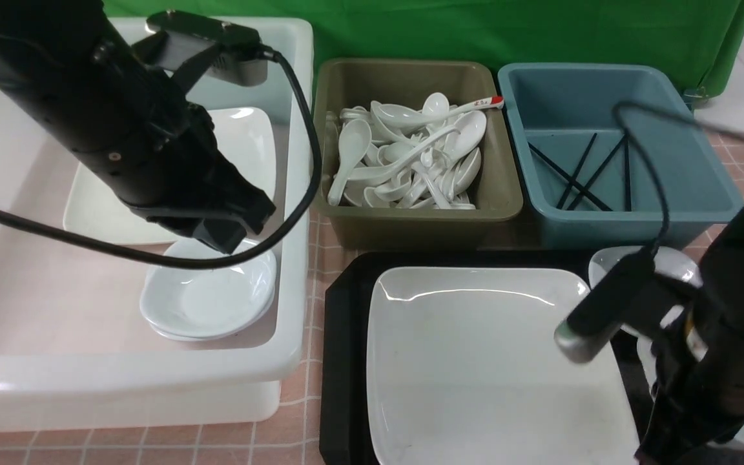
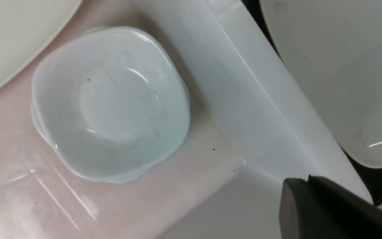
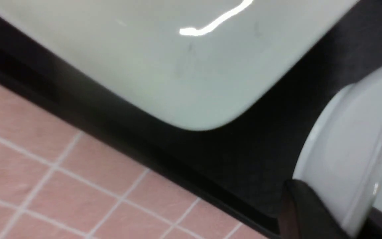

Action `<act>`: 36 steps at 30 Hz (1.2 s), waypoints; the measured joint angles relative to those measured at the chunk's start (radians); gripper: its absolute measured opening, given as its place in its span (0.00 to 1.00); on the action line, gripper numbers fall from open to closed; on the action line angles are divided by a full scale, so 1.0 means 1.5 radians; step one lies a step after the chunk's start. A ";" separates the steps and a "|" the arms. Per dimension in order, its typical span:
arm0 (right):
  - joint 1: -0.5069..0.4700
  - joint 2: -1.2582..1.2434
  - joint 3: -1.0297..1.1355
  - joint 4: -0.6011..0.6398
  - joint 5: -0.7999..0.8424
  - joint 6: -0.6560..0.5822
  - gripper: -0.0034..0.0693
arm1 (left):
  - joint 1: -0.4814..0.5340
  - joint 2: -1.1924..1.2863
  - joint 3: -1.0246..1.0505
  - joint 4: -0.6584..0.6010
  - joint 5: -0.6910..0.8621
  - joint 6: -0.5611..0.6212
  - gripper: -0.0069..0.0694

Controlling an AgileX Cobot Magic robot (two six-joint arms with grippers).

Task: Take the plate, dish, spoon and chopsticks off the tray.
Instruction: Use the right arm to grab a small plate from the dinner plate, then use the right arm to put the small plate into the large storage box on the left

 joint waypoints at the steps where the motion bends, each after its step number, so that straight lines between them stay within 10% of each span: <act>1: 0.000 -0.018 -0.018 0.016 0.009 -0.007 0.15 | 0.000 -0.006 -0.005 0.009 0.003 0.003 0.09; 7: -0.001 -0.099 -0.140 0.201 -0.014 -0.114 0.15 | 0.060 -0.045 -0.070 0.020 0.018 0.013 0.09; 15: 0.024 -0.034 -0.270 0.539 -0.062 -0.363 0.15 | 0.360 -0.060 -0.091 -0.161 0.019 0.035 0.09; 23: 0.138 0.159 -0.444 0.556 -0.132 -0.460 0.15 | 0.496 -0.068 -0.091 -0.206 0.019 0.055 0.09; 36: 0.189 0.520 -0.724 0.409 -0.235 -0.506 0.15 | 0.501 -0.070 -0.064 -0.212 0.023 0.066 0.09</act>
